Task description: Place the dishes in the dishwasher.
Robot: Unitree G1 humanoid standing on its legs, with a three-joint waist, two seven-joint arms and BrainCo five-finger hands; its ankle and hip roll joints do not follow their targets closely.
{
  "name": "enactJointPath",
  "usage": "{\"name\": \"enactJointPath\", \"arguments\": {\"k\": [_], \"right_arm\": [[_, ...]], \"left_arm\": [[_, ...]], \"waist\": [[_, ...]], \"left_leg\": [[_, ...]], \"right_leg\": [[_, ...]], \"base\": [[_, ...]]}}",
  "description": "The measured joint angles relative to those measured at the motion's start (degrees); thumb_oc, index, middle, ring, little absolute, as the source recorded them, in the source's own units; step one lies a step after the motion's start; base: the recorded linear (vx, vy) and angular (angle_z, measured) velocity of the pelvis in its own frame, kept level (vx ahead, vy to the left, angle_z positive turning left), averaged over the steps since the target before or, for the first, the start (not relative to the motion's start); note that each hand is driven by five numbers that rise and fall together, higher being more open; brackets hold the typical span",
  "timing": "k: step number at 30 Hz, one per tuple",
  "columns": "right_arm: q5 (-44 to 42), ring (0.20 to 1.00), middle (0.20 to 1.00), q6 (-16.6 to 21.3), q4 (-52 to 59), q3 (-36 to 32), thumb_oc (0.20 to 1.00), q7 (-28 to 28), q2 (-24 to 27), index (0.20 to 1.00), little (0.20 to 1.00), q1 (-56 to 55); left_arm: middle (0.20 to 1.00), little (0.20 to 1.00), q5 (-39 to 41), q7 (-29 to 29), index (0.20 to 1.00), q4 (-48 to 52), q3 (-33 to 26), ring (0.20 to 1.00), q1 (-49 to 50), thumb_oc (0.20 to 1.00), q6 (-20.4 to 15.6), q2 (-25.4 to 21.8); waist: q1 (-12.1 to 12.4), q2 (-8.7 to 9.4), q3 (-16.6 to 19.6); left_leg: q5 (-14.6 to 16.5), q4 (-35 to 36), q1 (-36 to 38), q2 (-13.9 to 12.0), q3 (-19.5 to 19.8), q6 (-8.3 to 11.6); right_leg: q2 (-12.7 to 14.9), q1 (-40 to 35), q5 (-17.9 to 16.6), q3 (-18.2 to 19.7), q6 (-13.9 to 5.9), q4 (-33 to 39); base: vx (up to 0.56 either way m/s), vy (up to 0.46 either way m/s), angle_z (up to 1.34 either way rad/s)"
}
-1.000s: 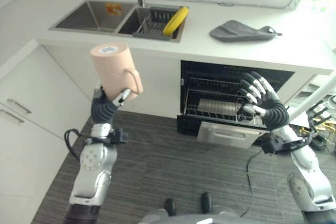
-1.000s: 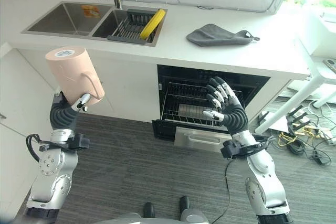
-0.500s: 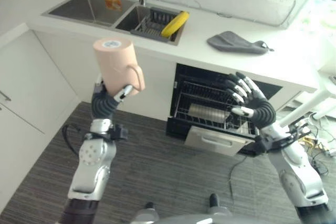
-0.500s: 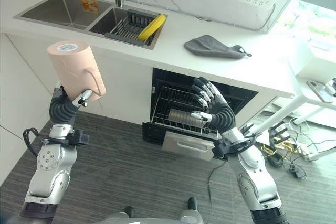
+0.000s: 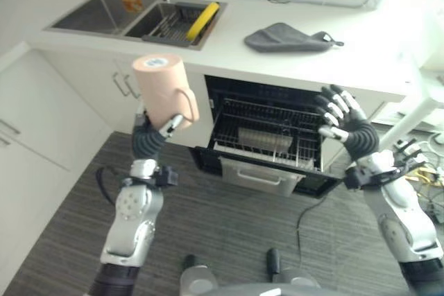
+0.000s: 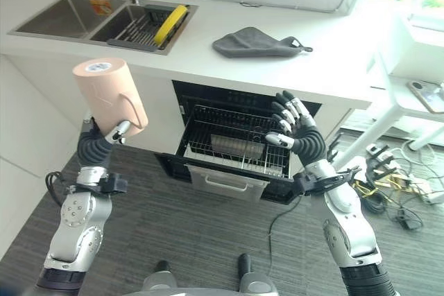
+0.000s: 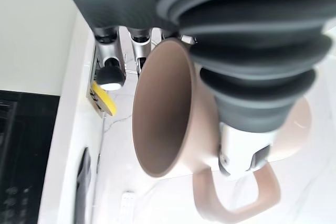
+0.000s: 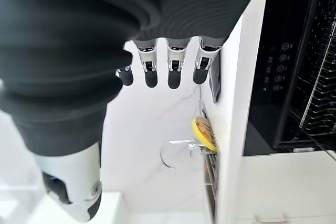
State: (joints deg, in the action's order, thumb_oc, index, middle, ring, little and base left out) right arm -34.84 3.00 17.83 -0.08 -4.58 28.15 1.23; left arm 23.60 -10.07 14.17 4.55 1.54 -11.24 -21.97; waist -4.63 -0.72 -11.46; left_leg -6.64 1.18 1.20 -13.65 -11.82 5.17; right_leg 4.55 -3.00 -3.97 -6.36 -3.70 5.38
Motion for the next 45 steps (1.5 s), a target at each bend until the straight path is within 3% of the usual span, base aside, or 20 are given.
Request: {"name": "enactJointPath", "arguments": {"k": [1,2,3,7,16,18,19,22,26,34,35,36,37,38,39,40,41,42,43,45], "right_arm": [[0.04,1.000,1.000,0.16,1.12,-0.12,1.000,0.06,-0.12,1.000,1.000,-0.01],[0.16,1.000,1.000,0.19,2.75,-0.30,1.000,0.16,0.97,1.000,1.000,-0.07],[0.16,1.000,1.000,0.60,3.19,-0.50,1.000,0.25,1.13,1.000,1.000,-0.09],[1.17,1.000,1.000,1.76,2.96,-0.21,1.000,1.05,-0.85,1.000,1.000,-0.61],[3.25,1.000,1.000,1.76,3.02,0.05,1.000,2.70,-1.63,1.000,1.000,-0.54],[3.84,1.000,1.000,1.76,3.02,0.36,1.000,3.21,-1.81,1.000,1.000,-0.55],[4.99,1.000,1.000,1.84,2.94,1.87,1.000,3.92,-1.88,1.000,1.000,-0.57],[1.81,1.000,1.000,4.04,-2.18,1.51,1.000,-1.84,-2.28,1.000,1.000,-3.20],[0.29,1.000,1.000,3.84,-5.27,1.74,1.000,-2.27,-2.67,1.000,1.000,-4.70],[1.12,1.000,1.000,3.87,-3.21,1.27,1.000,-2.49,-2.65,1.000,1.000,-6.67],[1.08,1.000,1.000,3.78,-3.42,1.26,1.000,-2.62,-2.59,1.000,1.000,-6.67],[1.06,1.000,1.000,3.72,-3.74,1.26,1.000,-3.12,-2.32,1.000,1.000,-6.48],[1.06,1.000,1.000,3.71,-3.72,1.24,1.000,-3.52,-2.45,1.000,1.000,-6.78],[1.04,1.000,1.000,3.76,-3.71,0.41,1.000,-3.82,-2.99,1.000,1.000,-7.14],[1.04,1.000,1.000,3.76,-3.59,-1.10,1.000,-3.92,-3.28,1.000,1.000,-7.65],[1.04,1.000,1.000,3.84,-3.53,-2.52,1.000,-3.86,-3.41,1.000,1.000,-7.77],[1.04,1.000,1.000,3.87,-3.54,-2.81,1.000,-3.64,-3.17,1.000,1.000,-7.73],[1.05,1.000,1.000,3.85,-3.70,-2.32,1.000,-3.64,-2.87,1.000,1.000,-7.55],[1.03,1.000,1.000,3.75,-3.92,-1.66,1.000,-3.59,-2.81,1.000,1.000,-7.55],[0.94,1.000,1.000,3.59,-3.73,0.42,1.000,-4.55,-1.38,1.000,1.000,-8.39]], "left_arm": [[0.200,0.200,-0.02,0.28,0.200,0.02,0.22,0.200,-0.08,0.200,-0.10,-0.60],[0.200,0.200,-0.04,0.39,0.200,0.31,0.21,0.200,-0.16,0.200,-0.10,-0.68],[0.200,0.200,-0.04,0.57,0.200,0.38,0.02,0.200,-0.71,0.200,-0.11,-0.79],[0.200,0.200,-0.04,0.72,0.200,0.63,-0.24,0.200,-2.43,0.200,-0.13,-1.16],[0.200,0.200,-0.05,1.52,0.200,1.02,-2.37,0.200,-1.54,0.200,-0.11,-1.20],[0.200,0.200,-0.05,1.63,0.200,1.02,-2.38,0.200,-1.49,0.200,-0.11,-1.20],[0.200,0.200,-0.05,1.93,0.200,1.02,-2.43,0.200,-0.85,0.200,-0.11,-1.34],[0.200,0.200,0.12,1.80,0.200,0.43,-2.44,0.200,1.00,0.200,-4.13,-0.99],[0.200,0.200,0.06,0.42,0.200,0.61,-2.65,0.200,0.70,0.200,-4.78,-1.05],[0.200,0.200,0.06,-0.40,0.200,0.63,-3.23,0.200,1.52,0.200,-4.84,-0.78],[0.200,0.200,0.07,-0.38,0.200,0.61,-3.38,0.200,1.76,0.200,-4.88,-0.82],[0.200,0.200,0.09,-0.42,0.200,0.58,-4.31,0.200,3.49,0.200,-4.92,-0.52],[0.200,0.200,0.11,-0.50,0.200,0.60,-5.27,0.200,4.65,0.200,-4.94,-1.41],[0.200,0.200,0.10,-0.56,0.200,0.43,-5.70,0.200,5.08,0.200,-4.93,-2.56],[0.200,0.200,0.09,-0.56,0.200,0.36,-5.09,0.200,5.87,0.200,-4.93,-2.16],[0.200,0.200,0.06,-0.43,0.200,0.34,-4.44,0.200,6.01,0.200,-4.88,-1.63],[0.200,0.200,0.05,-0.18,0.200,0.27,-4.44,0.200,5.64,0.200,-4.96,-1.18],[0.200,0.200,0.05,0.11,0.200,-0.13,-4.47,0.200,4.85,0.200,-5.19,-0.99],[0.200,0.200,0.01,0.32,0.200,-1.38,-4.43,0.200,3.95,0.200,-5.48,-0.83],[0.200,0.200,0.02,0.34,0.200,-4.35,-4.48,0.200,2.18,0.200,-5.77,-0.67]], "waist": [[-0.26,-0.74,-0.06],[-1.00,-2.76,0.16],[-1.32,-2.74,-0.30],[-1.02,-0.12,0.20],[-0.31,0.21,0.75],[-0.32,0.36,1.84],[-0.34,1.14,5.13],[-0.48,1.67,6.56],[0.37,2.19,6.82],[-0.45,2.29,6.91],[-0.74,2.27,6.75],[-0.09,1.46,6.39],[0.54,2.48,6.42],[0.55,5.38,6.14],[1.19,6.30,6.10],[1.70,6.40,5.85],[1.47,5.38,5.75],[1.31,3.47,5.70],[0.65,1.82,5.65],[0.01,-0.44,5.59]], "left_leg": [[0.10,2.08,2.35,1.03,1.28,-0.09],[2.38,4.21,4.62,1.53,1.75,0.55],[2.80,4.30,4.70,1.95,1.60,2.02],[3.33,4.31,5.02,4.85,1.77,1.08],[3.07,3.98,5.88,4.61,1.53,1.43],[3.09,4.17,5.88,4.61,1.44,1.42],[3.27,4.31,5.83,4.37,1.06,1.07],[3.20,4.32,4.53,4.63,1.79,1.19],[3.09,3.99,4.60,4.79,1.43,1.41],[3.88,3.89,6.11,4.69,-1.73,1.34],[4.55,2.23,5.55,4.05,-2.15,1.89],[6.74,-3.17,4.13,1.34,-3.20,3.21],[7.65,-9.64,1.27,-0.03,-2.61,4.56],[7.28,-21.63,-4.98,-0.06,0.16,5.04],[4.91,-32.12,-11.47,-0.21,5.37,5.69],[5.77,-34.26,-14.39,1.24,6.84,4.35],[7.16,-25.37,-13.59,3.22,4.57,2.14],[7.37,-17.13,-12.55,4.85,2.98,1.23],[7.41,-10.87,-11.33,5.87,1.71,1.09],[7.76,0.94,-9.05,7.78,3.02,0.68]], "right_leg": [[0.25,-0.12,-0.10,0.23,-0.18,0.00],[-0.07,0.08,-0.46,0.40,-0.98,-0.04],[0.43,-0.04,-0.89,0.43,-1.87,-0.21],[3.37,-0.61,-2.06,0.35,-3.48,0.00],[2.80,-1.17,-2.18,0.61,-3.67,-0.34],[2.84,-1.11,-2.18,0.77,-3.67,-0.33],[2.83,-0.83,-2.27,1.12,-3.56,-0.32],[2.57,0.04,-2.27,-0.46,-3.50,0.01],[2.48,0.40,-2.35,0.60,-3.57,-0.01],[2.11,1.01,-2.42,3.94,-3.68,-0.29],[1.76,1.63,-1.74,4.03,-3.60,-1.11],[-0.26,3.94,0.66,3.52,-1.37,-6.88],[-1.86,8.40,6.25,1.48,1.94,-16.90],[-1.38,10.22,9.50,2.18,2.77,-20.23],[-1.23,9.94,9.58,3.51,3.16,-19.34],[-1.17,8.09,8.48,4.18,3.22,-16.22],[-1.00,6.22,7.69,3.92,2.96,-11.97],[-1.08,4.42,6.78,3.15,2.44,-8.80],[-1.06,2.71,6.13,1.39,2.35,-5.99],[-1.46,-0.05,5.60,0.50,2.35,-1.01]], "base": [[0.00,0.077,0.16],[0.00,0.063,0.03],[-0.01,0.038,0.01],[0.02,0.045,0.08],[0.01,0.010,-0.02],[0.00,-0.004,-0.02],[0.00,-0.043,-0.02],[-0.02,-0.086,0.13],[-0.01,-0.113,-0.06],[0.03,-0.216,-0.21],[0.02,-0.232,-0.38],[0.05,-0.239,-0.50],[0.07,-0.136,-0.40],[0.13,-0.061,-0.28],[0.15,0.017,-0.28],[0.23,0.097,-0.52],[0.29,0.150,-0.56],[0.34,0.177,-0.50],[0.31,0.176,-0.50],[0.26,0.177,-0.68]]}}
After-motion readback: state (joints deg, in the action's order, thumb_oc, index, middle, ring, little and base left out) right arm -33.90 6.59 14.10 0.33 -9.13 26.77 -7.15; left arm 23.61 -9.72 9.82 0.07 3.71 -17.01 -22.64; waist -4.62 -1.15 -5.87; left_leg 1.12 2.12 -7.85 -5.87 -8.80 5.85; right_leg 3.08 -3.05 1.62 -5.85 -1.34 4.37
